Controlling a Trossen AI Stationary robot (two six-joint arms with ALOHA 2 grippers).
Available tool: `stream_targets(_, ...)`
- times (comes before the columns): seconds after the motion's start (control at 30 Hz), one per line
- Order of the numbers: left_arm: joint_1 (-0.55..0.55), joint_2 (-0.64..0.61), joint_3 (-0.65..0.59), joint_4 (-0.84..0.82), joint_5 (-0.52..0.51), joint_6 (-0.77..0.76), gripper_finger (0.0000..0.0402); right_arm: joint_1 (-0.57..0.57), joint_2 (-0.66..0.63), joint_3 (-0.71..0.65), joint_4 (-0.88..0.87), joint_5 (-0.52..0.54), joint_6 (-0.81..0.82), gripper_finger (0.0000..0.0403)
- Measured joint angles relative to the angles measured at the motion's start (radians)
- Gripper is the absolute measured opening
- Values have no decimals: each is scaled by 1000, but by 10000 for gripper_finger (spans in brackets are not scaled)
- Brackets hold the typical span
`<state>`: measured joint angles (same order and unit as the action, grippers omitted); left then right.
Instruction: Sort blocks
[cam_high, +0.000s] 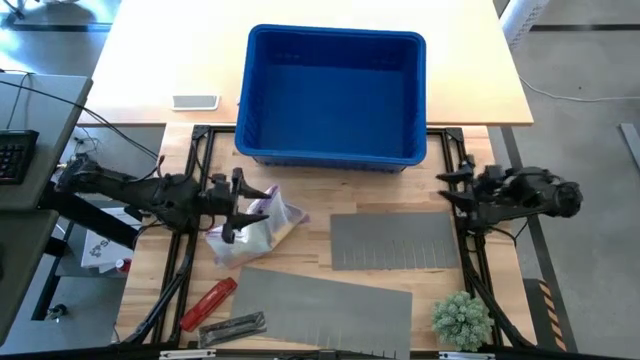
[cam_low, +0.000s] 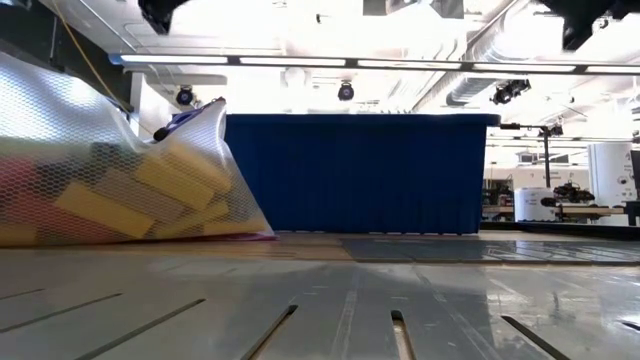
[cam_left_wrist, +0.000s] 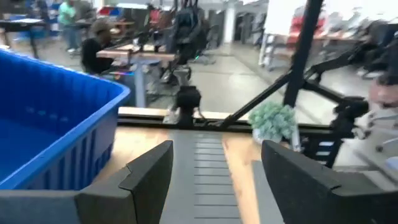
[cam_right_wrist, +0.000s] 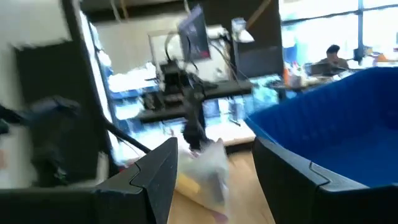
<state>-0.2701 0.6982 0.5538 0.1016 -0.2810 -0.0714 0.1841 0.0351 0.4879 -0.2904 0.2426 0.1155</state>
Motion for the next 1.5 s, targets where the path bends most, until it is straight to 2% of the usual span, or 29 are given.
stream_targets(0.13, 148, -36, -59, 28, 134, 1, 210, -1, 39, -84, 93, 46, -21, 193)
stream_targets(0.23, 233, -65, -76, 19, 186, 17, 196, -1, 58, -119, 149, 15, -64, 191)
stream_targets(0.37, 275, -131, -100, -9, 268, 32, 170, -1, 71, -131, 145, -47, -130, 169)
stream_targets(0.5, 277, -241, -180, 0, 249, 38, 134, -1, 53, -131, 161, -119, -206, 109)
stream_targets(0.67, 275, -408, -339, 62, 246, -12, 87, -1, 37, -131, 160, -159, -177, 13)
stream_targets(0.83, 274, -565, -466, 93, 245, -31, 51, -1, 39, -149, 176, -195, -131, 20)
stream_targets(1.0, 273, -693, -543, 56, 237, -41, 27, -1, 40, -292, 332, -168, -90, 4)
stream_targets(1.13, 262, -687, -543, 38, 181, -43, 14, -1, 43, -473, 543, -183, 21, 3)
stream_targets(1.3, 256, -684, -542, -36, 69, -116, 7, -52, 47, -474, 393, -161, 102, 1)
stream_targets(1.5, 256, -672, -542, -59, 67, -214, 7, -173, 49, -478, 399, -243, 1, 0)
